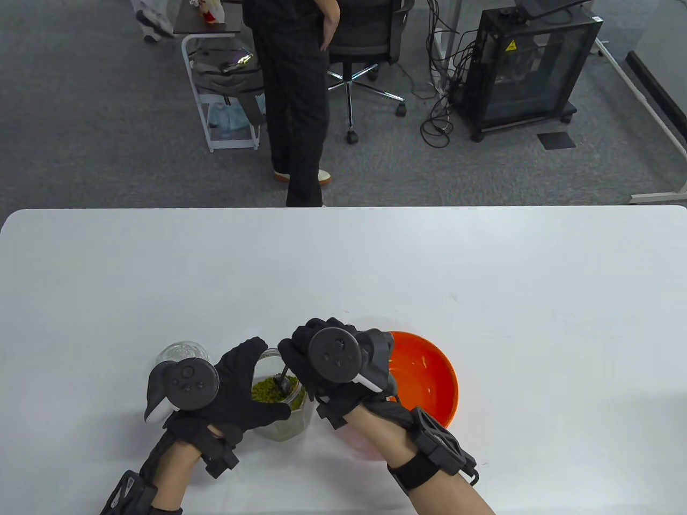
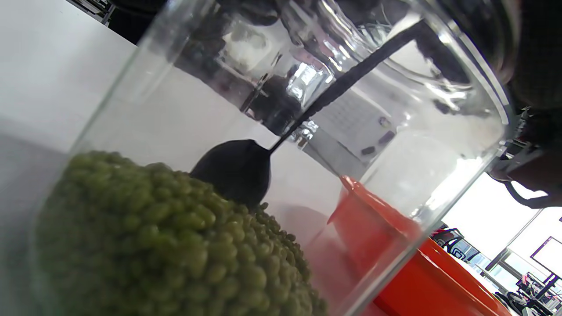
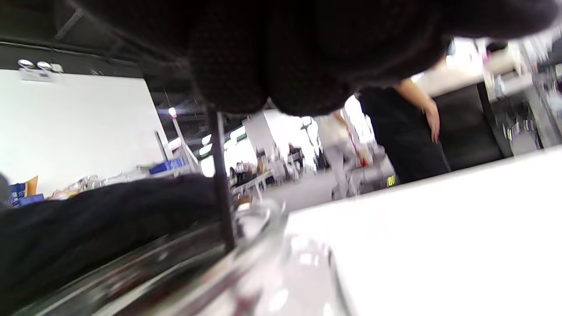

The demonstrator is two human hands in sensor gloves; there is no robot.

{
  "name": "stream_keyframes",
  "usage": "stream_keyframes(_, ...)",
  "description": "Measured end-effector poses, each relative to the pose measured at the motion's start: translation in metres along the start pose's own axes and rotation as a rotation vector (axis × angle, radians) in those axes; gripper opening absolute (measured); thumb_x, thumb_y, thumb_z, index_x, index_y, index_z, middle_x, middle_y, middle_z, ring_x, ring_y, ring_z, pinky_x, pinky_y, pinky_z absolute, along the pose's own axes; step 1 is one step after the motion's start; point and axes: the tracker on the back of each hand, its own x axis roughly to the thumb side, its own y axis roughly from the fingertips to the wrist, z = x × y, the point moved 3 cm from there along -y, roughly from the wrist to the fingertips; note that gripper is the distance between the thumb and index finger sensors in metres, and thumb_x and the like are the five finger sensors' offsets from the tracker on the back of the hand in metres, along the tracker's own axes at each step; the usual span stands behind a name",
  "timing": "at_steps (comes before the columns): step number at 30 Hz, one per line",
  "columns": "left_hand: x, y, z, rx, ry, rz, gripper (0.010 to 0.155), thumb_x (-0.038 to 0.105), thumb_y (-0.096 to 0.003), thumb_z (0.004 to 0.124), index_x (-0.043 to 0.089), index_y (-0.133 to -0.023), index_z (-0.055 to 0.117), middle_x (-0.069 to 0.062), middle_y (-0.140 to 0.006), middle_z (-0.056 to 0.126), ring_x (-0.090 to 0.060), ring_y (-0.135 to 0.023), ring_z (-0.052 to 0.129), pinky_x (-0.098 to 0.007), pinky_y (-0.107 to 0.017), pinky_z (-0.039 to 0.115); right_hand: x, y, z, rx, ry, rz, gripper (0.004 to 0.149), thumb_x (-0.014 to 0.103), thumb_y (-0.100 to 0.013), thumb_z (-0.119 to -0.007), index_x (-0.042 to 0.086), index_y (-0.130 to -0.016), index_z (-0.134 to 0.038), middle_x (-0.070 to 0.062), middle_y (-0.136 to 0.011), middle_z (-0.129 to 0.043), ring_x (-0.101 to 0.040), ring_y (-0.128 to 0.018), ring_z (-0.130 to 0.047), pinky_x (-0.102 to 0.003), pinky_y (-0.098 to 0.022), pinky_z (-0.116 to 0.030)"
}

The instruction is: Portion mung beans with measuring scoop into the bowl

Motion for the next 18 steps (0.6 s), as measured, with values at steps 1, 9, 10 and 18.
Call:
stream_keyframes(1, 0.0, 0.0, 0.0, -0.001, -0.001, 0.0, 0.126, 0.085, -0.0384, 0.088, -0.001, -0.109, 0.028, -0.031, -0.114, 0.041, -0.06, -0.102, 0.056, -0.076, -0.072, 0.05, -0.004, -0.002, -0.003, 0.043, -0.026, -0.022, 0.042, 0.046, -0.049, -0.079, 0.008, -0.058, -0.097, -0.014, -0.054, -0.099, -0.027, -0.034, -0.096, -0.041, -0.027, -0.084)
stream_keyframes(9, 0.0, 0.0, 0.0, -0.003, -0.001, -0.001, 0.126, 0.085, -0.0385, 0.088, -0.001, -0.109, 0.028, -0.031, -0.114, 0.041, -0.06, -0.102, 0.056, -0.076, -0.072, 0.05, -0.038, 0.0, -0.016, 0.092, -0.317, -0.17, 0.043, 0.043, -0.049, -0.076, 0.005, -0.058, -0.095, -0.016, -0.051, -0.098, -0.025, -0.031, -0.095, -0.04, -0.025, -0.084)
stream_keyframes(10, 0.0, 0.0, 0.001, -0.003, 0.0, -0.001, 0.126, 0.085, -0.0384, 0.088, -0.001, -0.109, 0.028, -0.031, -0.114, 0.041, -0.06, -0.102, 0.056, -0.076, -0.072, 0.05, -0.041, 0.001, -0.016, 0.086, -0.332, -0.182, 0.043, 0.043, -0.05, -0.076, 0.005, -0.058, -0.095, -0.016, -0.051, -0.098, -0.025, -0.03, -0.095, -0.04, -0.025, -0.084)
stream_keyframes(18, -0.001, 0.0, 0.001, -0.006, 0.0, -0.003, 0.126, 0.085, -0.0386, 0.088, -0.001, -0.109, 0.028, -0.031, -0.114, 0.039, -0.06, -0.102, 0.056, -0.076, -0.072, 0.05, -0.072, 0.008, -0.015, 0.056, -0.492, -0.313, 0.043, 0.043, -0.05, -0.075, 0.006, -0.056, -0.095, -0.015, -0.049, -0.098, -0.024, -0.028, -0.095, -0.039, -0.022, -0.084)
